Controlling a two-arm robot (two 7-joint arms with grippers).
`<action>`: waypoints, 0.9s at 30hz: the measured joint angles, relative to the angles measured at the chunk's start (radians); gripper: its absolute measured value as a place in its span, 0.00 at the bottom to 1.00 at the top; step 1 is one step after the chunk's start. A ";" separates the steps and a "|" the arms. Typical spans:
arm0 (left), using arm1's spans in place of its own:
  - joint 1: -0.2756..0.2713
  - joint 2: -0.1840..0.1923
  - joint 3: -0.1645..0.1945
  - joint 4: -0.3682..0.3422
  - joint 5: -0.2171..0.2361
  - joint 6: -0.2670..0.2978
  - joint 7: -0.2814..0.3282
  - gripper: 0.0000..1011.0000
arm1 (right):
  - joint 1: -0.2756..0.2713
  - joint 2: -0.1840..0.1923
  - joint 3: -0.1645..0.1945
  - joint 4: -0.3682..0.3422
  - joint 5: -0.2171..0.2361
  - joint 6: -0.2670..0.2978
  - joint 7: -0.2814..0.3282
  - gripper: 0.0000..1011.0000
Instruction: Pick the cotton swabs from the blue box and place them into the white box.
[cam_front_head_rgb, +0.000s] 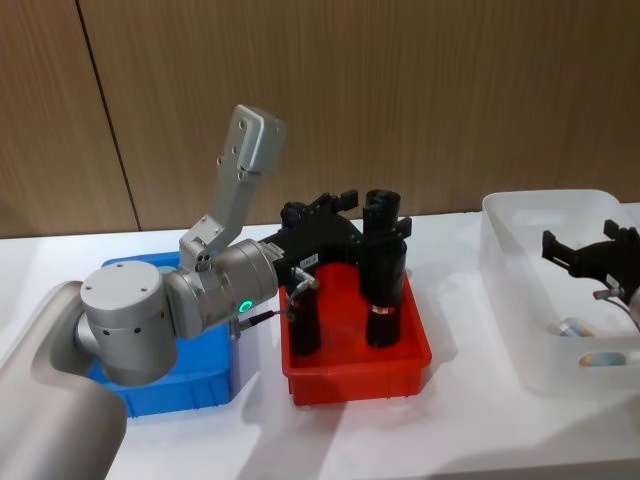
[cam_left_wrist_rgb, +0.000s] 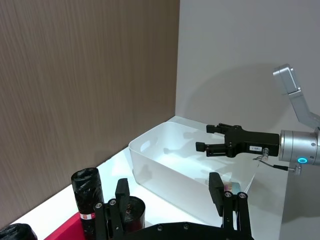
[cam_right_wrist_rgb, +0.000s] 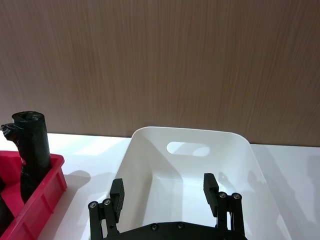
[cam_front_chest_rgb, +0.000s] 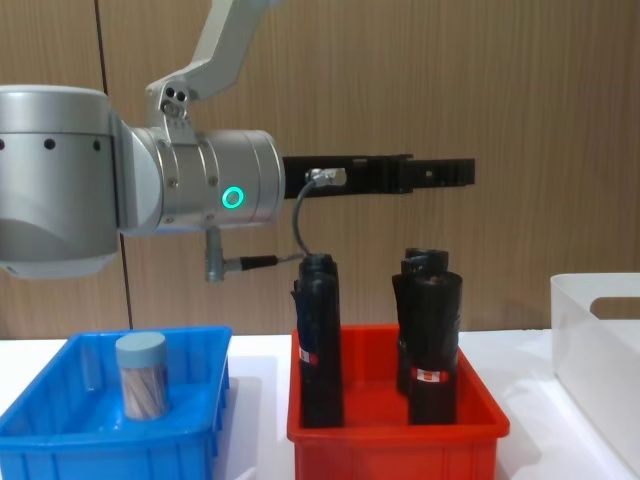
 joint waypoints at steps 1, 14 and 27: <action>0.000 0.000 0.000 0.000 0.000 0.000 0.000 0.99 | 0.000 0.000 0.000 0.000 0.001 -0.001 0.000 0.99; 0.000 0.000 0.000 0.000 0.000 0.000 0.000 0.99 | -0.003 0.001 0.005 -0.003 0.009 -0.013 0.000 0.99; 0.019 0.011 0.004 -0.018 0.007 -0.013 0.028 0.99 | -0.027 0.002 -0.002 -0.033 0.010 -0.021 -0.002 0.99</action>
